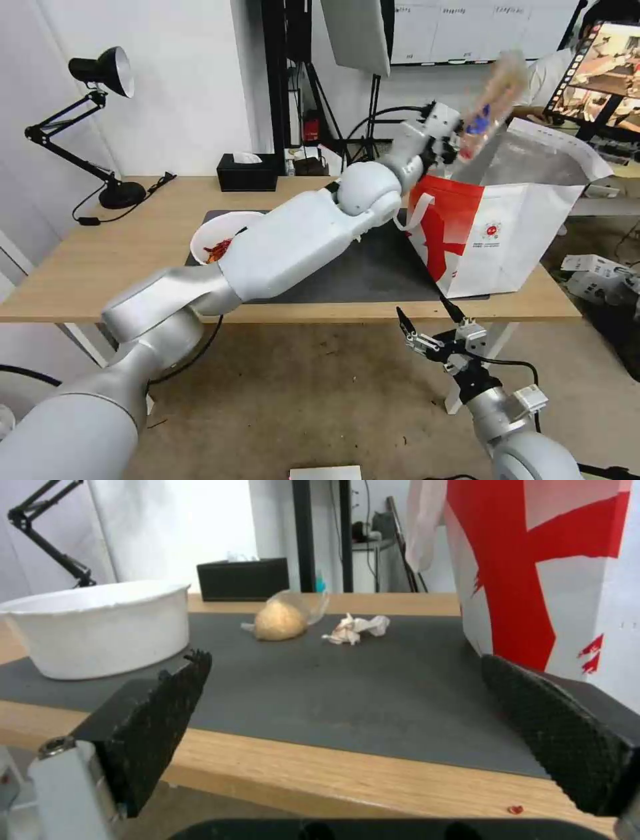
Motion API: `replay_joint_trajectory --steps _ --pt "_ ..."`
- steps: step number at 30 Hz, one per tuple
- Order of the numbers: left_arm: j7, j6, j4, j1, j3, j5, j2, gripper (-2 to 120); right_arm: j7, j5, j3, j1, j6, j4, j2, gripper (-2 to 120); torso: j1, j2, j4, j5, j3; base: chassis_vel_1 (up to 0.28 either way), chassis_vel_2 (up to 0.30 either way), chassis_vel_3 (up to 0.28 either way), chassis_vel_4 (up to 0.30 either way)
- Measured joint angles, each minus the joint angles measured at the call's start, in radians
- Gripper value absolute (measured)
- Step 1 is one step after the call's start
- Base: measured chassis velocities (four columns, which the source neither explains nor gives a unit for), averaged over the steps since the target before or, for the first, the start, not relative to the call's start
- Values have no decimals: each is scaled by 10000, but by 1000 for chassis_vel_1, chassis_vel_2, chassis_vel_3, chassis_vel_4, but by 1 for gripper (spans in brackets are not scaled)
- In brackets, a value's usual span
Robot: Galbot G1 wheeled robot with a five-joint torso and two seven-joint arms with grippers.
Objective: Pick up the trash from the table and place it into the takeout bag.
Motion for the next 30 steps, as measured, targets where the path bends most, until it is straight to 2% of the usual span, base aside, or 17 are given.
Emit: replay_joint_trajectory --steps 5,9,12,13,17,18,21,22,23,25,27,28,30 --pt "-16 0 -27 151 57 -37 110 0 -11 22 -12 -7 6 -7 -36 100 0 0 -1 -1 1 0 0 0 0" --pt "-379 -82 -237 241 238 -74 340 5 -13 33 -56 -6 6 -10 -44 100 0 0 0 -1 0 0 0 0 0" --pt "-595 -115 -476 290 273 -264 467 19 -14 49 -82 12 0 -11 -45 100 0 0 1 -2 0 0 0 0 0" --pt "-595 -115 -476 290 273 -264 467 19 -14 49 -82 12 0 -11 -45 100 0 0 1 -2 0 0 0 0 0" --pt "-866 -116 -855 179 189 -822 499 38 -14 61 -119 54 -26 -18 -53 100 -1 0 -2 -2 0 0 0 0 0" --pt "-866 -116 -855 179 189 -822 499 38 -14 61 -119 54 -26 -18 -53 100 -1 0 -2 -2 0 0 0 0 0" --pt "-1397 -80 -1444 163 0 -1446 663 52 -15 81 -98 29 -43 69 -78 100 0 0 -3 -1 0 0 0 0 0" --pt "-1397 -80 -1444 163 0 -1446 663 52 -15 81 -98 29 -43 69 -78 100 0 0 -3 -1 0 0 0 0 0" --pt "-1563 -5 -1792 222 -88 -1650 856 59 -14 83 -22 -30 -46 139 -81 100 -1 0 -3 -2 -1 0 0 0 0" --pt "-1630 27 -2023 314 -129 -1701 1049 61 -13 83 43 -88 -46 193 -79 100 -1 0 -3 -3 -1 0 0 0 0" --pt "-1785 45 -2737 803 -411 -1723 1701 74 5 71 265 -267 -47 308 8 100 -2 0 -2 -2 -1 0 0 0 0" --pt "-1785 45 -2737 803 -411 -1723 1701 74 5 71 265 -267 -47 308 8 100 -2 0 -2 -2 -1 0 0 0 0" --pt "-1936 43 -3511 1668 -920 -1725 2403 84 66 -14 481 -427 -9 399 141 100 -1 0 -3 -3 -1 0 0 0 0"
